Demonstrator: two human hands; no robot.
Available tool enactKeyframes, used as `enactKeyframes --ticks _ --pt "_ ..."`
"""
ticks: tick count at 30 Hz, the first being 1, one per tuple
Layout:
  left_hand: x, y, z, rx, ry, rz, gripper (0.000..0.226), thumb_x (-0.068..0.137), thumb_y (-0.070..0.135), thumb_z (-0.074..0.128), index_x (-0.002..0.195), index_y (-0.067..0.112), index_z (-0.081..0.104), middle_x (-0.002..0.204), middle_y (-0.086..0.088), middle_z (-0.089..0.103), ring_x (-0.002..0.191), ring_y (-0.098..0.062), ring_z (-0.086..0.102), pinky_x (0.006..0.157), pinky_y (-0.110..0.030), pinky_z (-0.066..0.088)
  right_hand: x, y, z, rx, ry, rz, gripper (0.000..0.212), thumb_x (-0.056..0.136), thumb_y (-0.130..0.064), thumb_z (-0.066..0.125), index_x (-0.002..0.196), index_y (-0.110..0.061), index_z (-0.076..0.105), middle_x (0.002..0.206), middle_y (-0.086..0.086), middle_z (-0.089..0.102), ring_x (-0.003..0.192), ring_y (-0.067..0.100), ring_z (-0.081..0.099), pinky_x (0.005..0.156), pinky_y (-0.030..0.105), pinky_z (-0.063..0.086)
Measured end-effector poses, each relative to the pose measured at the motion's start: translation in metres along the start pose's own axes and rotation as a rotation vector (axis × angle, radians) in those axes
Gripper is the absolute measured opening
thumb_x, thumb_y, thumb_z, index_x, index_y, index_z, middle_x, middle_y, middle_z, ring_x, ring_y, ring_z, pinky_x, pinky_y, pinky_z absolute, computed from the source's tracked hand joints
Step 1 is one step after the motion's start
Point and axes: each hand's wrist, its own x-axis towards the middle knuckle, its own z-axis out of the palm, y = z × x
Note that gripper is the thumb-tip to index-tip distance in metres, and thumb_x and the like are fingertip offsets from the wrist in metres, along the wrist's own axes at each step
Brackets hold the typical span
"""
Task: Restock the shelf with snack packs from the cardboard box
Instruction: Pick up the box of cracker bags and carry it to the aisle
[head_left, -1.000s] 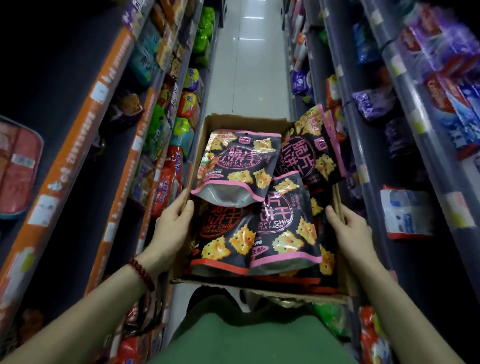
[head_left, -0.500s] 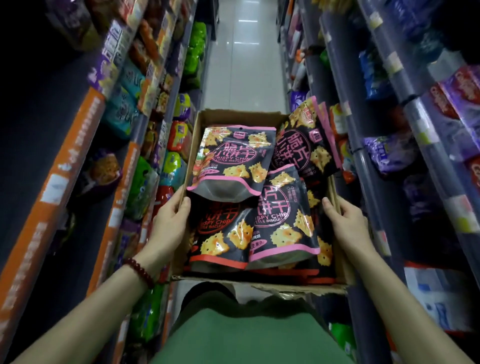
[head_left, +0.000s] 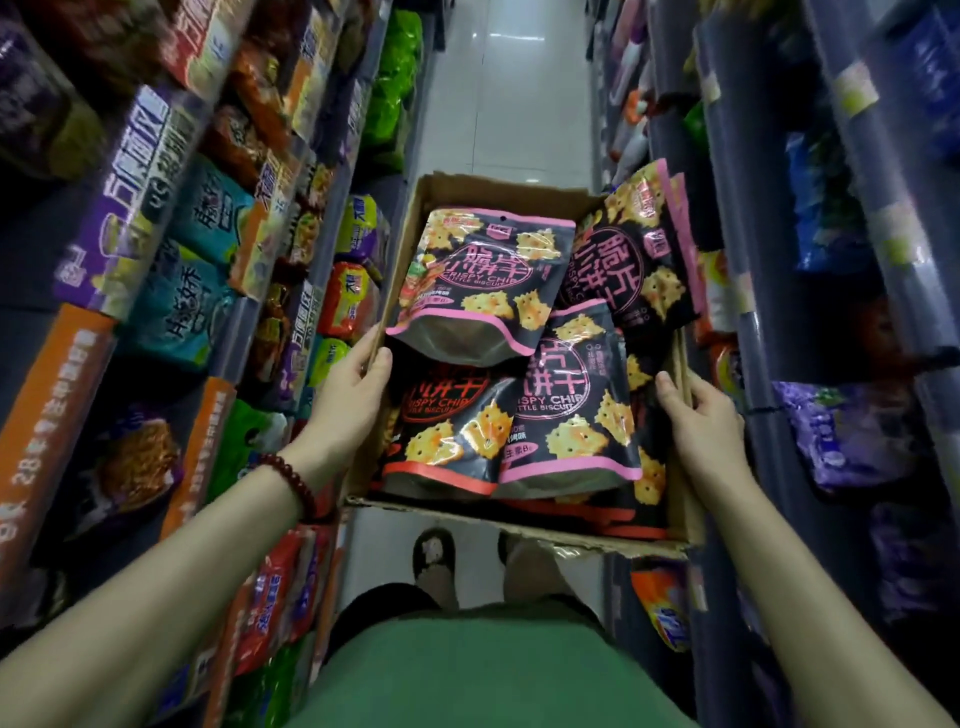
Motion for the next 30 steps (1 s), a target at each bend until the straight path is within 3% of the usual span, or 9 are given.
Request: enactKeyframes --ticks 6,8,10,13,16,20,23,27,30 --pt "0.085 -0.007 0.04 -0.072 0.059 -0.028 0.044 0.102 0.023 0.038 0.146 0.021 0.035 0.143 -0.001 0.048 0.132 -0.022 0.044 0.112 -0.044 0.034 0.111 0.005 0.018 -0.032 -0.066 -0.037 0.027 0.092 -0.051 0.047 0.099 -0.034 0.066 0.093 -0.01 0.071 0.099 0.02 0.064 0.093 0.049 0.048" --pt "0.115 -0.02 0.05 -0.066 0.065 -0.034 0.045 0.102 0.024 0.038 0.147 0.02 0.035 0.145 0.003 0.045 0.132 -0.014 0.042 0.109 -0.027 0.038 0.143 0.01 0.03 -0.031 -0.088 -0.027 0.027 0.091 -0.053 0.047 0.096 -0.034 0.066 0.093 -0.009 0.07 0.099 0.02 0.063 0.093 0.045 0.048" --pt "0.145 -0.036 0.06 -0.063 0.078 -0.042 0.045 0.102 0.022 0.039 0.146 0.018 0.036 0.144 0.009 0.044 0.131 -0.003 0.039 0.102 -0.012 0.034 0.171 0.015 0.046 -0.032 -0.091 -0.034 0.024 0.095 -0.043 0.048 0.081 -0.03 0.062 0.079 -0.01 0.066 0.083 0.007 0.062 0.079 0.027 0.048" --pt "0.192 -0.066 0.075 -0.039 0.099 -0.054 0.043 0.101 0.022 0.04 0.144 0.019 0.041 0.139 0.012 0.048 0.128 -0.003 0.043 0.107 -0.021 0.033 0.21 0.035 0.077 -0.033 -0.094 -0.043 0.025 0.098 -0.032 0.048 0.075 -0.026 0.056 0.066 -0.011 0.055 0.062 -0.006 0.055 0.057 0.007 0.038" --pt "0.238 -0.104 0.092 -0.052 0.082 -0.048 0.042 0.102 0.022 0.039 0.144 0.021 0.041 0.14 0.002 0.052 0.128 -0.018 0.049 0.11 -0.038 0.037 0.251 0.075 0.117 -0.024 -0.073 -0.033 0.025 0.094 -0.045 0.049 0.077 -0.03 0.06 0.067 -0.01 0.061 0.071 0.008 0.057 0.07 0.029 0.044" --pt "0.297 -0.172 0.118 0.031 0.084 -0.055 0.046 0.095 0.04 0.041 0.14 0.034 0.044 0.134 0.001 0.059 0.126 -0.023 0.053 0.105 -0.049 0.042 0.298 0.134 0.172 -0.047 -0.065 -0.03 0.023 0.095 -0.043 0.047 0.079 -0.032 0.059 0.068 -0.013 0.06 0.073 0.008 0.055 0.067 0.031 0.041" --pt "0.336 -0.218 0.138 0.064 0.091 -0.067 0.047 0.094 0.043 0.042 0.139 0.032 0.046 0.135 0.015 0.055 0.124 -0.003 0.049 0.109 -0.032 0.038 0.33 0.177 0.211 -0.044 -0.075 -0.028 0.02 0.096 -0.041 0.048 0.083 -0.03 0.059 0.069 -0.014 0.058 0.077 0.009 0.053 0.071 0.03 0.038" --pt "0.378 -0.272 0.173 -0.012 0.052 -0.04 0.037 0.102 0.017 0.037 0.138 0.027 0.041 0.114 0.024 0.048 0.099 0.013 0.047 0.069 0.009 0.034 0.366 0.23 0.258 -0.029 -0.086 -0.053 0.02 0.098 -0.034 0.048 0.101 -0.021 0.063 0.082 -0.006 0.064 0.069 -0.005 0.057 0.06 0.005 0.039" --pt "0.409 -0.328 0.194 -0.054 0.028 -0.022 0.036 0.102 0.019 0.038 0.131 0.038 0.047 0.117 0.021 0.056 0.096 0.015 0.053 0.073 0.003 0.042 0.392 0.28 0.296 -0.019 -0.102 -0.033 0.027 0.094 -0.049 0.048 0.098 -0.027 0.065 0.081 -0.002 0.071 0.075 0.007 0.067 0.07 0.03 0.053"
